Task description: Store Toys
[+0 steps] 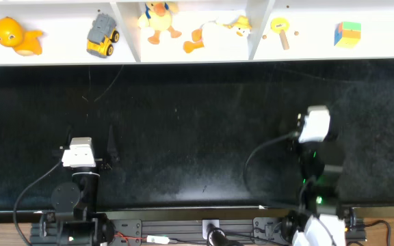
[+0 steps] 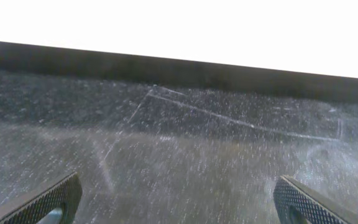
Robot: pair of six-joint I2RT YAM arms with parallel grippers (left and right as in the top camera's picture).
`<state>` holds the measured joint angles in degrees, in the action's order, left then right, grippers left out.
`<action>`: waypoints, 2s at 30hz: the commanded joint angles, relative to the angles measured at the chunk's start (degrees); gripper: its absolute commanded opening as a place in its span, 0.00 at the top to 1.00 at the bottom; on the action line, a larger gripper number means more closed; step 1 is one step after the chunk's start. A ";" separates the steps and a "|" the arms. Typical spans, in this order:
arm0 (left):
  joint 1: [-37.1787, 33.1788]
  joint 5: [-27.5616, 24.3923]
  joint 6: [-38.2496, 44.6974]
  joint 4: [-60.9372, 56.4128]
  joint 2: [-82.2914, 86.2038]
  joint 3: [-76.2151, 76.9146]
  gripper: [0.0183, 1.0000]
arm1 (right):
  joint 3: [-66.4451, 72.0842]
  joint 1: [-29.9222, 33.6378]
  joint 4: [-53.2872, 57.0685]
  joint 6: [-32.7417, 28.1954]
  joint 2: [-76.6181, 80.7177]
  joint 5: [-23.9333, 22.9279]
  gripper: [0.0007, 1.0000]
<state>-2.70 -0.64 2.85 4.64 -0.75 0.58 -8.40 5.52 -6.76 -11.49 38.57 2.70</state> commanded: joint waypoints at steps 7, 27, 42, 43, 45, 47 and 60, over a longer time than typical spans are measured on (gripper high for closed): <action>0.20 -0.55 -1.25 0.04 0.59 -0.13 0.00 | 8.15 -3.98 11.58 2.86 -28.87 -1.03 0.00; 0.20 -0.55 -1.25 0.04 0.59 -0.13 0.00 | 8.13 -1.27 11.23 1.40 -38.29 -3.78 0.00; 0.20 -0.55 -1.25 0.04 0.59 -0.13 0.00 | 8.13 -1.09 11.23 1.40 -38.29 -3.78 0.00; 0.20 -0.57 -1.25 0.04 0.59 -0.13 0.00 | 8.13 -1.09 11.23 1.40 -38.29 -3.78 0.00; 0.20 -0.55 -1.25 0.04 0.59 -0.13 0.00 | 8.13 -1.09 11.23 1.40 -38.29 -3.78 0.00; 0.20 -0.57 -1.25 0.04 0.59 -0.13 0.00 | 8.13 -1.09 11.23 1.40 -38.29 -3.78 0.00; 0.20 -0.57 -1.25 0.04 0.59 -0.13 0.00 | 8.13 -1.09 11.23 1.40 -38.29 -3.78 0.00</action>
<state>-2.70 -0.64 2.85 4.67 -0.75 0.58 -1.04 4.14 4.73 -9.91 0.62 -0.49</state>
